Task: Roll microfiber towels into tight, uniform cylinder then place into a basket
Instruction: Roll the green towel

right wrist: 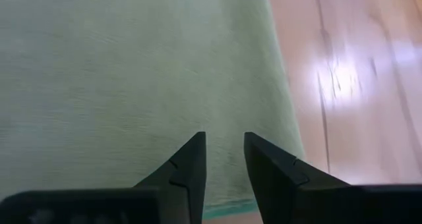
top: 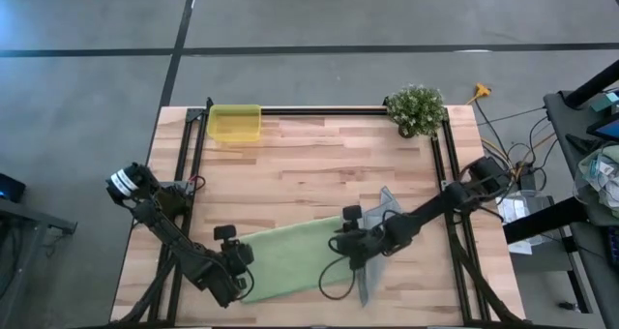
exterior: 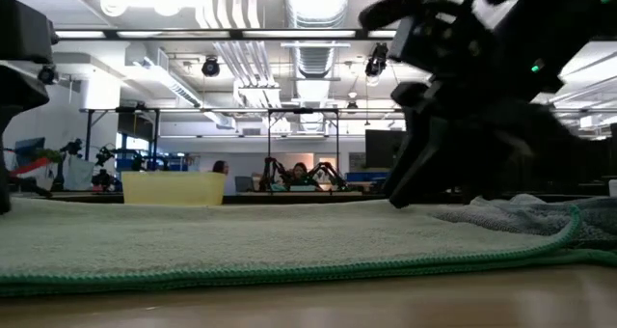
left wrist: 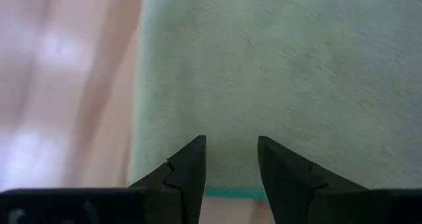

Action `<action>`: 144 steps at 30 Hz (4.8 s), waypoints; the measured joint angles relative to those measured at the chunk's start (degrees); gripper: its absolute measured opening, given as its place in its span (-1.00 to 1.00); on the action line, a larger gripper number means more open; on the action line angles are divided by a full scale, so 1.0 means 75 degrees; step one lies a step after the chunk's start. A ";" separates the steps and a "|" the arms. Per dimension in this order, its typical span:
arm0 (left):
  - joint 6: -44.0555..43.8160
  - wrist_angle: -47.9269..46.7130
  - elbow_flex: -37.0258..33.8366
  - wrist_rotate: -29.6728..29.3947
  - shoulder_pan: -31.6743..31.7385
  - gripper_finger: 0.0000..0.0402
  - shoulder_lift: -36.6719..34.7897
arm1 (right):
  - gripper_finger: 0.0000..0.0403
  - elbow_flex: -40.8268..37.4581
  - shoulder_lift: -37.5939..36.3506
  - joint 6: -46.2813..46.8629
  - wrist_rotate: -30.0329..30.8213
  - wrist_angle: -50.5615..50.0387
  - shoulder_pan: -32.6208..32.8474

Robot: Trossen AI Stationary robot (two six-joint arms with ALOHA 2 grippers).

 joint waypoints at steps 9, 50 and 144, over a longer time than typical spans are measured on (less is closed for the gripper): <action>-0.0790 0.0155 -0.0002 0.0376 -0.0022 -0.39 0.0000 | -0.55 -0.0493 0.0006 -0.0243 -0.0678 0.0802 -0.0743; -0.0292 0.1753 0.1079 0.1177 -0.0115 -0.39 -0.0005 | -0.56 0.1829 -0.0418 -0.0759 0.0234 -0.1022 -0.1421; 0.5094 0.1281 0.0972 0.0156 -0.1123 -0.39 0.0988 | 0.03 0.1633 0.0649 -0.2681 -0.1198 0.0547 0.0987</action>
